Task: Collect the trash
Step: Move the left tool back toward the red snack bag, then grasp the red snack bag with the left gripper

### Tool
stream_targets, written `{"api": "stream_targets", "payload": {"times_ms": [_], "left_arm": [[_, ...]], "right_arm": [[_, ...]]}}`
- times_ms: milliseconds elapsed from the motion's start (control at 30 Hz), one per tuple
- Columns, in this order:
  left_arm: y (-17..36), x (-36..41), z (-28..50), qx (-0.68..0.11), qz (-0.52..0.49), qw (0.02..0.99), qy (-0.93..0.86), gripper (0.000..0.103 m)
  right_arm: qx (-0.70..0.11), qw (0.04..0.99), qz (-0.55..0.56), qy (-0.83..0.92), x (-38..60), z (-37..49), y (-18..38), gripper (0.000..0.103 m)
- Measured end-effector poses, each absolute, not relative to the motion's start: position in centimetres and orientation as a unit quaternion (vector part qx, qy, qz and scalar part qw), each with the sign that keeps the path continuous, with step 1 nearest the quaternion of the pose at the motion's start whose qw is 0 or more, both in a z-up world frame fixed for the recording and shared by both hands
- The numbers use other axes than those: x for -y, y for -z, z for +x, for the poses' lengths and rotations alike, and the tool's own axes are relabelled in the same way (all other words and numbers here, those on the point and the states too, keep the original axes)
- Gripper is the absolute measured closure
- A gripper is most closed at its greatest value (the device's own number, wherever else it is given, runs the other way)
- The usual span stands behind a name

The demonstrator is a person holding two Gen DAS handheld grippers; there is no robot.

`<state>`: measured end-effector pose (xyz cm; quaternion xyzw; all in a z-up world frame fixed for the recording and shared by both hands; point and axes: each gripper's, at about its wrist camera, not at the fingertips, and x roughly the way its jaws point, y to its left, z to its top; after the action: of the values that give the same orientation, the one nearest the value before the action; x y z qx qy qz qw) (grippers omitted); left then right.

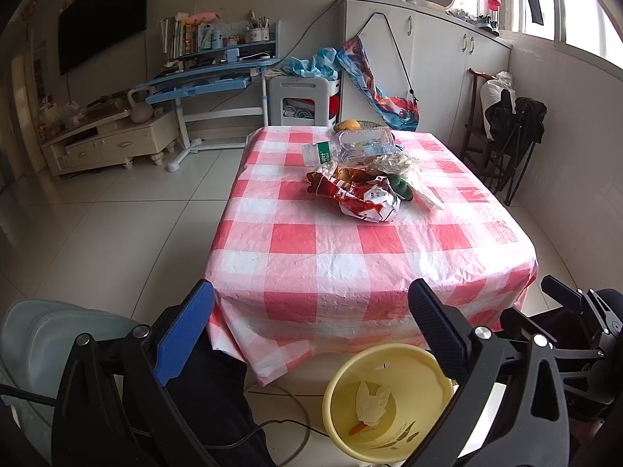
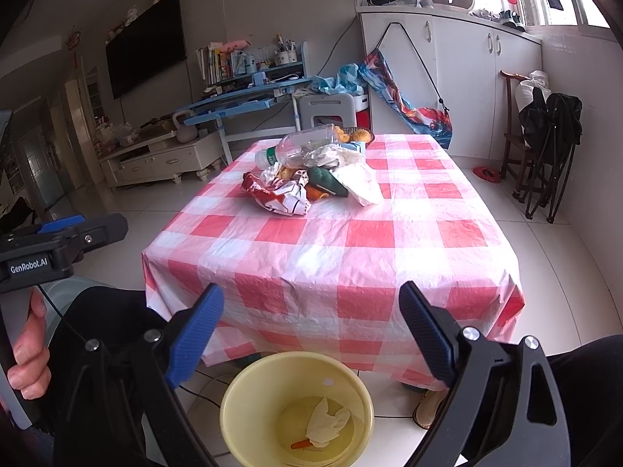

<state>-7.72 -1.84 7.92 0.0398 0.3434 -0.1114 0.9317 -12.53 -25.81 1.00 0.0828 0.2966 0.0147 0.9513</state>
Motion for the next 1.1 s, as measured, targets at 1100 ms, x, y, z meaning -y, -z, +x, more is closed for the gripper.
{"api": "stream_targets", "payload": {"times_ms": [1100], "left_arm": [[-1.1,6.6,8.7,-0.457,-0.144,0.867,0.134,0.007]], "right_arm": [[-0.305,0.937,0.168,-0.032,28.4,-10.6,0.4,0.014]]}}
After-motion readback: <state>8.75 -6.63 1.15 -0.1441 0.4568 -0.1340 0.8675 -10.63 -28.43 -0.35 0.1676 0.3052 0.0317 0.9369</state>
